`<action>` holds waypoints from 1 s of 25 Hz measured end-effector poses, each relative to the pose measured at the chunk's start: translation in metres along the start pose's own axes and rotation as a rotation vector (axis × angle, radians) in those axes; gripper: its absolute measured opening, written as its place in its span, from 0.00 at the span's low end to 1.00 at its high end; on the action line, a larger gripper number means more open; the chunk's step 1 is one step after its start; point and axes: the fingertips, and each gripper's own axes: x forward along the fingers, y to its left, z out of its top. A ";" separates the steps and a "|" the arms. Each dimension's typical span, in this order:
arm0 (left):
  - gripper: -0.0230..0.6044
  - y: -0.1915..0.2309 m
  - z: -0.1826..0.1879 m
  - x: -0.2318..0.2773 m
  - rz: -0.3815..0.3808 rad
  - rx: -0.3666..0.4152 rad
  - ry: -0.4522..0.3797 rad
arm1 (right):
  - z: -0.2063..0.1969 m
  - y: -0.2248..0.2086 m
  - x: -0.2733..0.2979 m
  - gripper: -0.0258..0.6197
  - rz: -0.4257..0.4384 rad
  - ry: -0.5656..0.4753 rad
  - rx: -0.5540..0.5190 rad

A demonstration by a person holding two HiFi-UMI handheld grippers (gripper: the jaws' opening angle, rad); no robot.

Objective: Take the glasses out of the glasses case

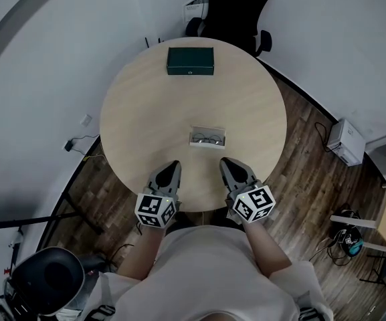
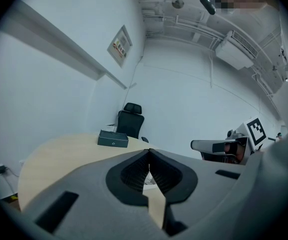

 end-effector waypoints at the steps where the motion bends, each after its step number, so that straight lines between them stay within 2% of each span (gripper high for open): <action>1: 0.05 0.000 0.000 0.000 -0.001 0.001 0.001 | 0.000 0.001 0.001 0.06 0.002 0.002 -0.001; 7: 0.05 0.001 -0.004 0.000 0.002 0.008 0.013 | -0.004 0.002 0.003 0.06 0.022 0.014 0.012; 14: 0.05 0.006 -0.006 0.002 -0.005 0.028 0.034 | -0.017 -0.001 0.018 0.06 0.057 0.077 -0.016; 22: 0.05 0.013 -0.004 0.001 0.002 0.089 0.044 | -0.057 -0.021 0.056 0.07 0.107 0.317 -0.286; 23: 0.05 0.014 -0.005 -0.001 0.007 0.092 0.046 | -0.061 -0.023 0.062 0.10 0.113 0.339 -0.315; 24: 0.05 0.016 -0.006 -0.003 0.013 0.094 0.048 | -0.066 -0.026 0.067 0.19 0.117 0.356 -0.345; 25: 0.05 0.018 -0.007 -0.005 0.020 0.096 0.050 | -0.069 -0.030 0.071 0.21 0.120 0.366 -0.377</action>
